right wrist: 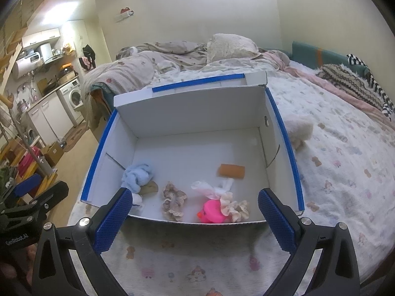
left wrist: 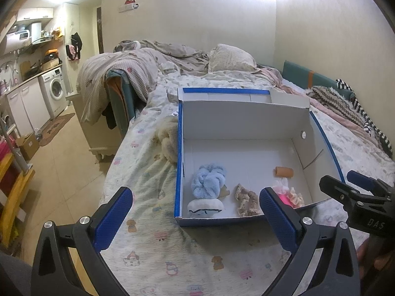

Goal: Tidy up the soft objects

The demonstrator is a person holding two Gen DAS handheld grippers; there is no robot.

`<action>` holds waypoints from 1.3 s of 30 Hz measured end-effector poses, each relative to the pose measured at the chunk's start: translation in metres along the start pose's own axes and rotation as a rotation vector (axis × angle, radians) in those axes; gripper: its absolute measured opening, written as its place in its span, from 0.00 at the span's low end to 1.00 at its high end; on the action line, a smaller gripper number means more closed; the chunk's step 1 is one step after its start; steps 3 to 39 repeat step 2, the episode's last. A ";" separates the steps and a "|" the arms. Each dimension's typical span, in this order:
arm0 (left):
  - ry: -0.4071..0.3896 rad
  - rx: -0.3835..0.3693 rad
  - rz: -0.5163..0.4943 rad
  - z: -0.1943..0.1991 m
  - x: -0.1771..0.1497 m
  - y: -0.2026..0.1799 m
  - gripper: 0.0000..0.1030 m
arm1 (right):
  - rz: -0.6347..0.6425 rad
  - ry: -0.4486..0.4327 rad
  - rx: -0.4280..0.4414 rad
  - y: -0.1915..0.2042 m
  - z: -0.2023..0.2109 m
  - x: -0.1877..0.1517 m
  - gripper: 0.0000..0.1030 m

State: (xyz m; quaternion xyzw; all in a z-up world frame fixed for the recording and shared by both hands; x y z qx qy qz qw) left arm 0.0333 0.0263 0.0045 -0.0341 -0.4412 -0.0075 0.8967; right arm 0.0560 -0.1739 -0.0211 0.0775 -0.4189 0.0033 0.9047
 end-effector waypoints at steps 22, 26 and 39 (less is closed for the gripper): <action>0.000 -0.005 0.003 0.000 0.000 0.000 1.00 | 0.000 0.001 0.000 0.000 0.000 0.000 1.00; 0.000 -0.005 0.003 0.000 0.000 0.000 1.00 | 0.000 0.001 0.000 0.000 0.000 0.000 1.00; 0.000 -0.005 0.003 0.000 0.000 0.000 1.00 | 0.000 0.001 0.000 0.000 0.000 0.000 1.00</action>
Point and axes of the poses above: each gripper's, at about its wrist camera, not at the fingertips, and z roughly against the way its jaws point, y to its left, x to its top, the point moved 3 cm from there along -z, roughly the way its jaws point, and after that the axes turned 3 degrees about z, right-handed, at the moved point
